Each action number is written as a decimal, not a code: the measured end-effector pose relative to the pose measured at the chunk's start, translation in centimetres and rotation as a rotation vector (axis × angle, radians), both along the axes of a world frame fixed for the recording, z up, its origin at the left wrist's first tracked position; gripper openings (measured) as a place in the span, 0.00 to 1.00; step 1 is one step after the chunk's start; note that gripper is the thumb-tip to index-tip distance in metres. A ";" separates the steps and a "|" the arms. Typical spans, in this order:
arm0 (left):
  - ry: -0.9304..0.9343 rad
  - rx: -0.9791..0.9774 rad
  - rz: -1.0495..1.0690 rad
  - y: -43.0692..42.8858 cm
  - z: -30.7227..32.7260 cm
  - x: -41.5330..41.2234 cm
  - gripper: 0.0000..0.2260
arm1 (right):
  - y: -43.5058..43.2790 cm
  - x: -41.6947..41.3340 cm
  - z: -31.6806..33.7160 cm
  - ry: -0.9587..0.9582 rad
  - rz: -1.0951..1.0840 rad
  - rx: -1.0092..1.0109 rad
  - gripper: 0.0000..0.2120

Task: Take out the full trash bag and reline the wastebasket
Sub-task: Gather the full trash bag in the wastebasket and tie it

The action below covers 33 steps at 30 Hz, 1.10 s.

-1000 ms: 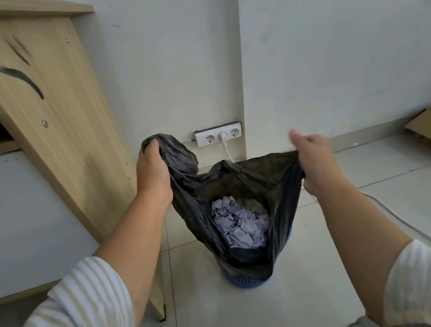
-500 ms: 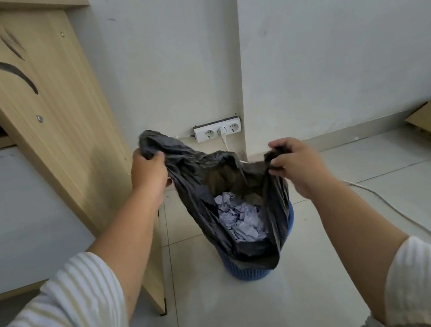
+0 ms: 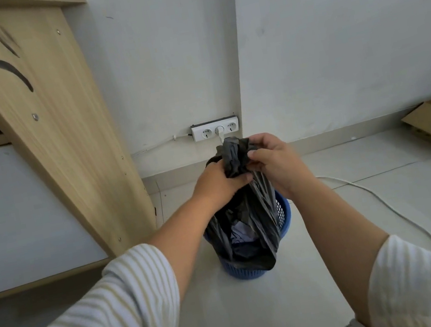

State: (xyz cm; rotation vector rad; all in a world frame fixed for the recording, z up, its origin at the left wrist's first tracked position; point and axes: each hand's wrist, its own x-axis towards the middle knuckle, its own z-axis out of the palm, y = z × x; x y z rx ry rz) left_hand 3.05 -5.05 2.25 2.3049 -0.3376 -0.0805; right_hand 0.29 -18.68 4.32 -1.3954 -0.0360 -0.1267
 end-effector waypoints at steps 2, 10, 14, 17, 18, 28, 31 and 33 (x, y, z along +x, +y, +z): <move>-0.034 0.028 0.076 -0.6 0.2 0.1 0.11 | -0.2 -0.1 -0.4 0.015 -0.025 0.020 0.18; 0.167 -0.318 0.257 -0.6 -0.1 0.8 0.12 | -0.4 -3.5 -5.9 0.673 0.299 -1.187 0.18; 0.196 -0.401 0.264 -0.6 -0.1 0.7 0.14 | 1.2 -4.3 -9.6 0.653 0.287 -1.467 0.19; 0.191 -0.400 0.253 -0.2 0.0 0.8 0.14 | 0.7 -3.6 -9.0 0.625 0.177 -1.212 0.12; 0.194 -0.397 0.244 0.0 0.0 0.8 0.14 | 0.3 -3.3 -8.2 0.650 0.082 -0.941 0.10; 0.238 -0.476 0.171 1.2 0.3 0.1 0.15 | -0.6 -2.6 -3.7 0.194 -0.444 0.111 0.06; 0.262 -0.535 0.156 1.8 0.6 0.0 0.11 | -0.3 -2.8 -3.1 0.084 -0.372 0.094 0.13; 0.308 -0.591 0.151 2.1 0.7 0.1 0.11 | -0.2 -2.4 -2.8 0.069 -0.257 -0.154 0.25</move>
